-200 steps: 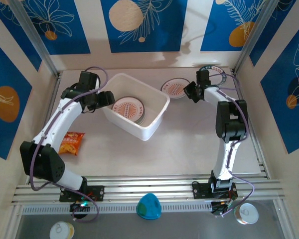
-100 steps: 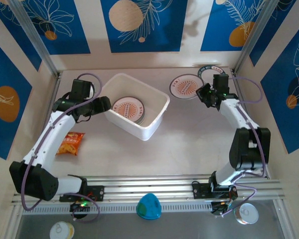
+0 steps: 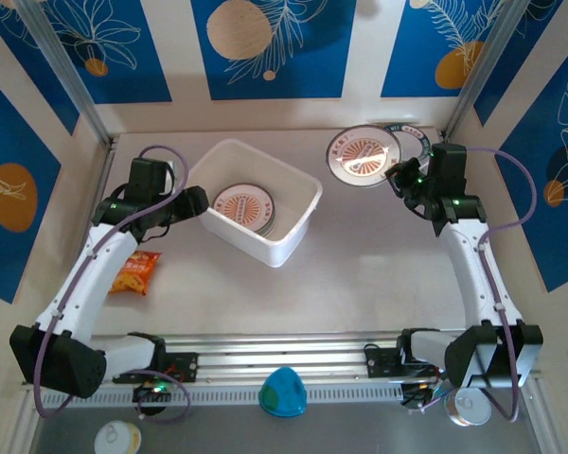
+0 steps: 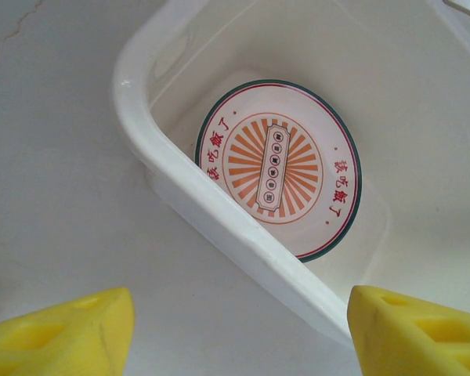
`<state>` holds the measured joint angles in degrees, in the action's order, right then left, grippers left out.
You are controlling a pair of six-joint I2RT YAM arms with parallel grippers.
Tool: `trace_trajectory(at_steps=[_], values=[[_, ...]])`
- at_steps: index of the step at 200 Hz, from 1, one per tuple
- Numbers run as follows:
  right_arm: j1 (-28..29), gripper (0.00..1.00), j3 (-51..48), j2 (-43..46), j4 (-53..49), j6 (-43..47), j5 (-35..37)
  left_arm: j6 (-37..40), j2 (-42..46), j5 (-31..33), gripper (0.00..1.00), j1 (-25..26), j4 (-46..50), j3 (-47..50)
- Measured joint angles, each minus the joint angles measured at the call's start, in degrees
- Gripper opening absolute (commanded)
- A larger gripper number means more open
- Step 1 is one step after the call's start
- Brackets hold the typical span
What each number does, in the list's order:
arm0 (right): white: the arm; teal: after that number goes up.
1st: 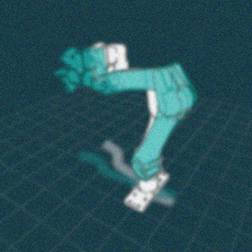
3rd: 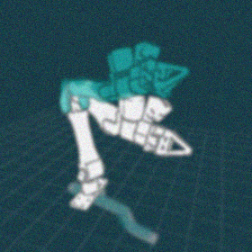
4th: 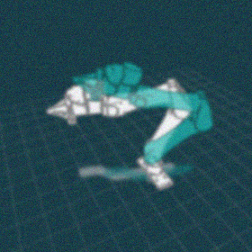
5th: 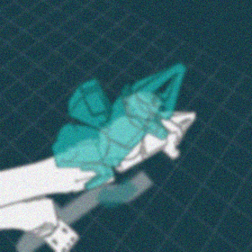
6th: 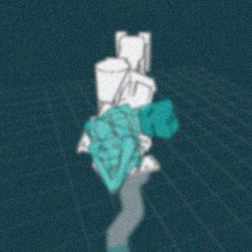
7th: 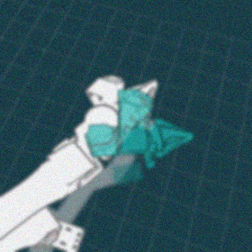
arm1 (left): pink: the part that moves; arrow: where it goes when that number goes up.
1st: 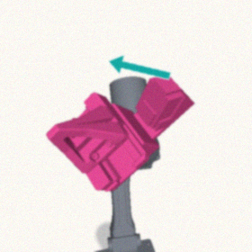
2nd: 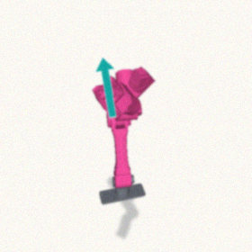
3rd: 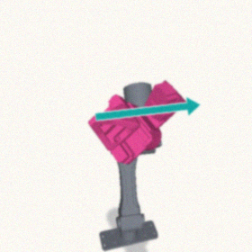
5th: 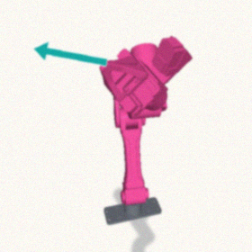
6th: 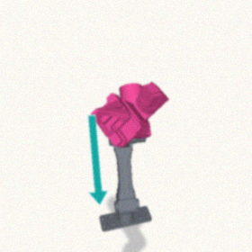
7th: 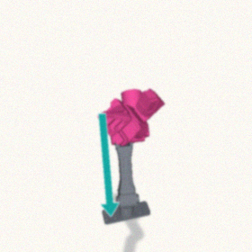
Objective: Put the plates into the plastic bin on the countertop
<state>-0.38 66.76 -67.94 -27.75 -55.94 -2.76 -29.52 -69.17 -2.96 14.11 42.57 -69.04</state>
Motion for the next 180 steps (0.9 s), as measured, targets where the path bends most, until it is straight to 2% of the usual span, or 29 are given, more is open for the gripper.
trace_trajectory(at_steps=[42,81,126,180], values=[[3.41,0.00,6.58,-0.07,-4.87,1.14,-1.27,0.02,0.00,0.02,0.73,0.00,-0.17,0.00],[9.94,0.00,12.79,-1.14,-5.75,1.40,-0.87,0.11,-0.63,0.04,0.73,0.00,-0.17,-0.81],[20.28,0.00,23.02,-14.01,-6.38,3.48,-0.28,1.70,-4.35,0.07,0.73,0.00,-0.11,-4.20],[26.60,0.00,29.05,-27.34,-8.17,4.02,-0.04,3.06,-6.95,0.83,0.73,-0.33,0.31,-7.74]])
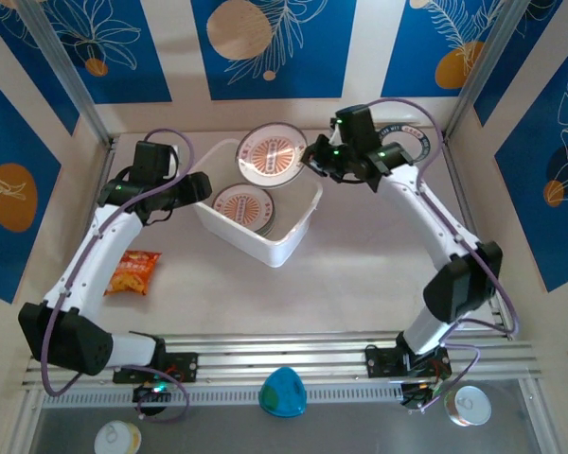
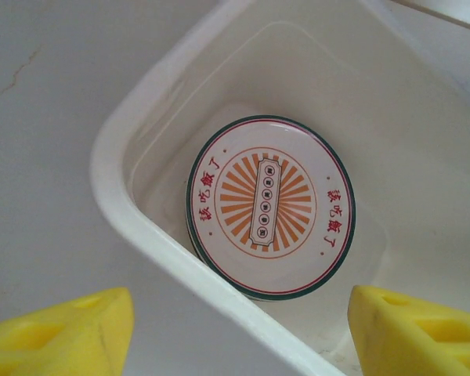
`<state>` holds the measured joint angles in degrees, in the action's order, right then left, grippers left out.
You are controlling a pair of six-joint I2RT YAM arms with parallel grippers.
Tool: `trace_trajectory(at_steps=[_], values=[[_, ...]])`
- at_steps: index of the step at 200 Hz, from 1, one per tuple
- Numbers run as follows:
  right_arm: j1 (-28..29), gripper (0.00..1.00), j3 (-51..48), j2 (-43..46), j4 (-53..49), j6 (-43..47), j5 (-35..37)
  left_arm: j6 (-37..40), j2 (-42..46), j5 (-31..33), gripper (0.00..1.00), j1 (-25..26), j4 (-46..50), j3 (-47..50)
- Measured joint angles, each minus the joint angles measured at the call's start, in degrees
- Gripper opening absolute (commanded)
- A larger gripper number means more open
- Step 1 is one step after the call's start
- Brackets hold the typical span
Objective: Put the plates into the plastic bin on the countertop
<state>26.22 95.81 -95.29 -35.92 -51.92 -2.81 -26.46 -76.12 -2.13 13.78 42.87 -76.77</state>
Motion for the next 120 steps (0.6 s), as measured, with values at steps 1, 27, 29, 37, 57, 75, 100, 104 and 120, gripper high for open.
trace_trajectory(at_steps=[1,27,29,37,57,75,100,104,120], values=[[0.15,0.00,0.17,-0.24,-0.17,0.00,0.04,0.00,0.00,0.02,0.73,0.00,0.00,0.00],[2.32,0.00,2.25,-5.51,-1.11,-0.15,-0.46,0.00,-0.39,0.72,0.73,-0.07,-0.02,0.00],[2.47,0.00,2.43,-5.90,-1.20,-0.24,-0.44,-0.02,-0.44,0.74,0.73,-0.07,-0.02,0.00],[3.06,0.00,3.06,-7.56,-1.51,-0.26,-0.46,0.00,-0.79,0.81,0.73,-0.13,-0.02,0.00],[4.13,0.00,5.03,-11.43,-2.75,-0.70,-0.42,0.07,-2.27,0.96,0.73,-0.26,0.24,-0.44],[5.18,0.00,6.91,-14.16,-3.82,-1.55,-0.35,0.37,-3.80,0.98,0.73,-0.44,0.50,-1.20],[6.84,0.00,7.69,-16.00,-4.70,-4.07,0.92,0.92,-4.66,0.98,0.73,-0.81,0.66,-1.57],[7.17,0.00,7.69,-16.17,-4.92,-4.48,1.20,0.98,-4.70,0.98,0.73,-0.87,0.68,-1.60],[8.55,0.00,7.69,-16.70,-5.55,-6.93,2.43,1.14,-4.76,0.94,0.73,-1.01,0.68,-1.60]])
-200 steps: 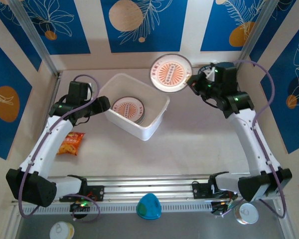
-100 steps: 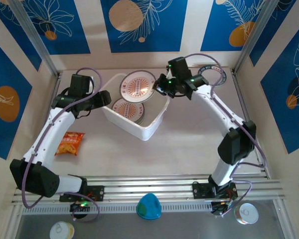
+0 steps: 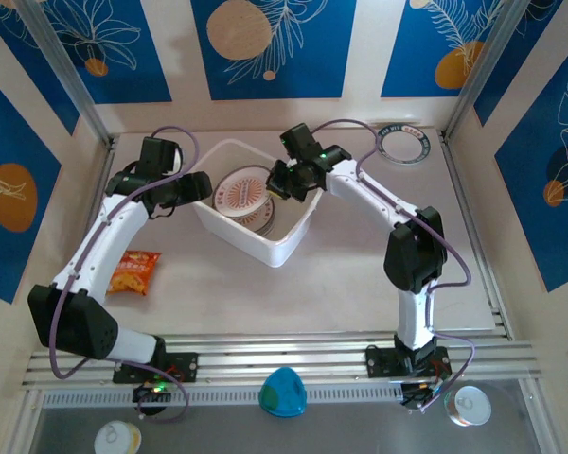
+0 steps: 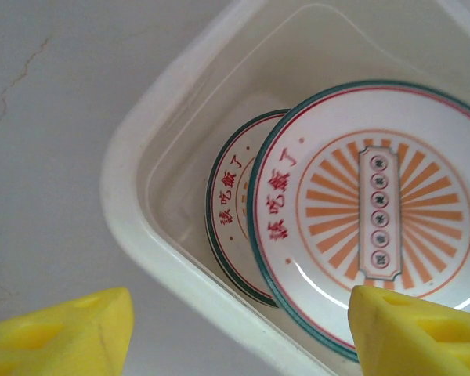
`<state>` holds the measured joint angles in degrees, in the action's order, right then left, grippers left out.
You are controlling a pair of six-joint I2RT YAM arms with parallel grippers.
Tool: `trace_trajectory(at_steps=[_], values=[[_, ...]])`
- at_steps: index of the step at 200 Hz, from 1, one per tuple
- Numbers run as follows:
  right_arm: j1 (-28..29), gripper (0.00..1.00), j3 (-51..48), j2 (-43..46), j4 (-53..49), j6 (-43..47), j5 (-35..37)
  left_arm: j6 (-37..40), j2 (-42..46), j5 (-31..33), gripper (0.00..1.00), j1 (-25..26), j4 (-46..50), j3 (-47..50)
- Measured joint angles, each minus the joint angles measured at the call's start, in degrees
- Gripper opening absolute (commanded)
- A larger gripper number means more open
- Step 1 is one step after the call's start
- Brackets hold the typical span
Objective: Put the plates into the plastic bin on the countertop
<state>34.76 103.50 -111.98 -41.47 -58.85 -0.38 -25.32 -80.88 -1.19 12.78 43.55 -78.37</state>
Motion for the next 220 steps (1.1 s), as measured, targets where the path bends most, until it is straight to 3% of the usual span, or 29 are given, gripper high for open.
trace_trajectory(at_steps=[61,220], values=[[1.86,0.00,3.78,-4.98,-2.21,-6.49,4.09,0.42,-0.74,-0.02,0.73,-0.94,0.24,0.00],[7.45,0.00,6.25,-7.45,-6.54,-16.94,14.86,0.90,1.86,-0.79,0.74,-2.05,-0.28,4.09]])
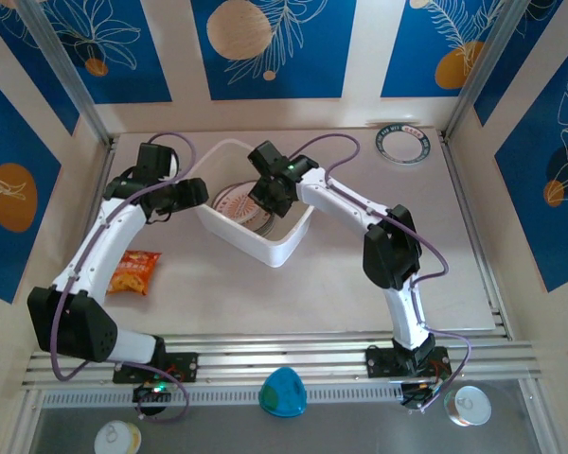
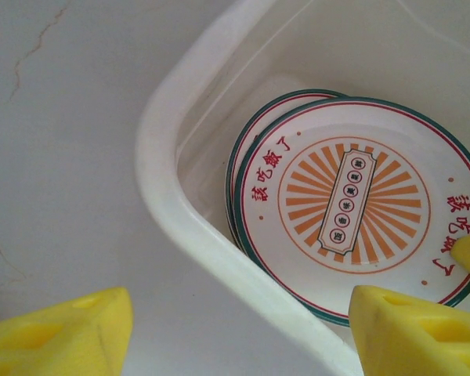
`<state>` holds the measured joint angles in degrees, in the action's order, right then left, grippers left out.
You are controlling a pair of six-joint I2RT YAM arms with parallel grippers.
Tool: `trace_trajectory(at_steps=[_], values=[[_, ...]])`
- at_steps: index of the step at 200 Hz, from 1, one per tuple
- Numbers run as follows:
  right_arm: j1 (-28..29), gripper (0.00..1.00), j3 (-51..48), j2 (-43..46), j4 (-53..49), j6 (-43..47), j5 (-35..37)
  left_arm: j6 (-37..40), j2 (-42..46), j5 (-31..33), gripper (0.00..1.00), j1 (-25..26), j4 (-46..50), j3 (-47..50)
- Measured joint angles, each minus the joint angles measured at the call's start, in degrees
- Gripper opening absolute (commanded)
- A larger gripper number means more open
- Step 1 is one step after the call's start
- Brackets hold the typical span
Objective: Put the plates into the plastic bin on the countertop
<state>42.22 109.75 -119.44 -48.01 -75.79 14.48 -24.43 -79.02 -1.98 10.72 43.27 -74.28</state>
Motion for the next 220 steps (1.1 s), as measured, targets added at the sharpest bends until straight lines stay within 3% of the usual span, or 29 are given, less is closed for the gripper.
trace_trajectory(at_steps=[74,171,220], values=[[1.18,0.09,-0.42,-0.07,-0.04,-5.73,1.09,1.05,2.60,-1.14,0.74,-1.03,-0.44,1.84],[2.36,0.33,-5.79,-0.07,0.83,-11.19,3.26,1.01,5.01,-1.88,0.74,-1.36,-0.66,4.83],[3.21,0.45,-6.27,0.63,1.09,-9.25,7.65,0.90,5.05,-2.62,0.74,-1.36,-0.66,4.83]])
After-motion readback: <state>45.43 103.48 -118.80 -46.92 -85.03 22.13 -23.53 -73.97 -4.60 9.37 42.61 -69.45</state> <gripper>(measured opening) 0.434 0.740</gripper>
